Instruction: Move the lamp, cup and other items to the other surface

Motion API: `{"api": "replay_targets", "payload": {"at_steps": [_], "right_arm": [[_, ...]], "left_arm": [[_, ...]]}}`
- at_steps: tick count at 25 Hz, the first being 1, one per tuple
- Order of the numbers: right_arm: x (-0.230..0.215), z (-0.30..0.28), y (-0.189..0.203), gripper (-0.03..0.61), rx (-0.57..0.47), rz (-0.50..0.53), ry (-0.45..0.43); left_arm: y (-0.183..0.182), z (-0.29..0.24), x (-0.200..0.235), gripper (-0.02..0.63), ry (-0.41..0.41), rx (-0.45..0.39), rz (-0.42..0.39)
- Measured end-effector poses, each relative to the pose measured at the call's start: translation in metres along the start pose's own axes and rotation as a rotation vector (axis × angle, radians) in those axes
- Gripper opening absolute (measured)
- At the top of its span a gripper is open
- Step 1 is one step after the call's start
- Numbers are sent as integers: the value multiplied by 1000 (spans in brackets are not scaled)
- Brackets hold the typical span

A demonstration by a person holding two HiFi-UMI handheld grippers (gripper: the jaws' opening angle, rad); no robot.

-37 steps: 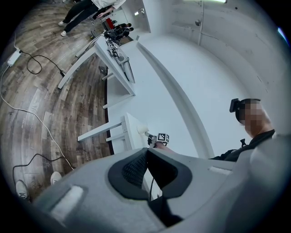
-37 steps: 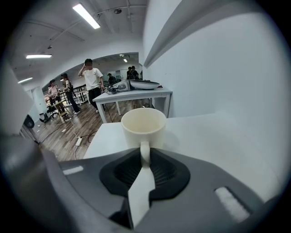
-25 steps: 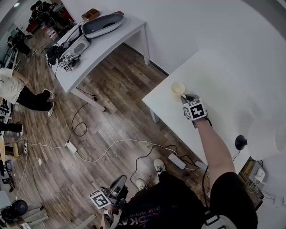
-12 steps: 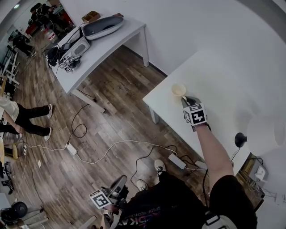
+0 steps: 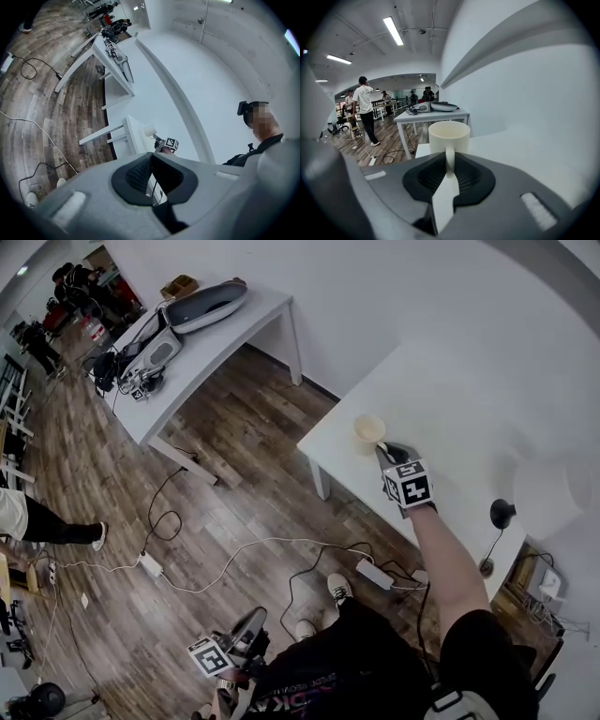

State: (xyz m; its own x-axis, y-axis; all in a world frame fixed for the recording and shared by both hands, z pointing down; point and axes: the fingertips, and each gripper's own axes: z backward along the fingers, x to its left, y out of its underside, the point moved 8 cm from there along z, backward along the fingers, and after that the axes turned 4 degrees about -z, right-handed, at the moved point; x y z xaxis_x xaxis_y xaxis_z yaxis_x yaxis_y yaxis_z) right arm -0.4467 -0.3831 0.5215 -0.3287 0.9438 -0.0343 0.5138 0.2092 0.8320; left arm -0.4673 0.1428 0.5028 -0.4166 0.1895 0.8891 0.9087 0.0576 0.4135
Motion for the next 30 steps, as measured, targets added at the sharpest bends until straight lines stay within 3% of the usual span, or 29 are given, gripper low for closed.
{"api": "replay_targets", "payload": {"at_steps": [17, 25, 30], "right_arm": [[96, 144, 11, 51, -139, -46, 88], [134, 228, 64, 51, -151, -93, 159], [145, 283, 105, 51, -150, -151, 245]], "left_arm": [[-1, 70, 1, -6, 156, 94, -76], [16, 76, -6, -6, 257, 248, -120], [36, 76, -7, -6, 309, 356, -104]]}}
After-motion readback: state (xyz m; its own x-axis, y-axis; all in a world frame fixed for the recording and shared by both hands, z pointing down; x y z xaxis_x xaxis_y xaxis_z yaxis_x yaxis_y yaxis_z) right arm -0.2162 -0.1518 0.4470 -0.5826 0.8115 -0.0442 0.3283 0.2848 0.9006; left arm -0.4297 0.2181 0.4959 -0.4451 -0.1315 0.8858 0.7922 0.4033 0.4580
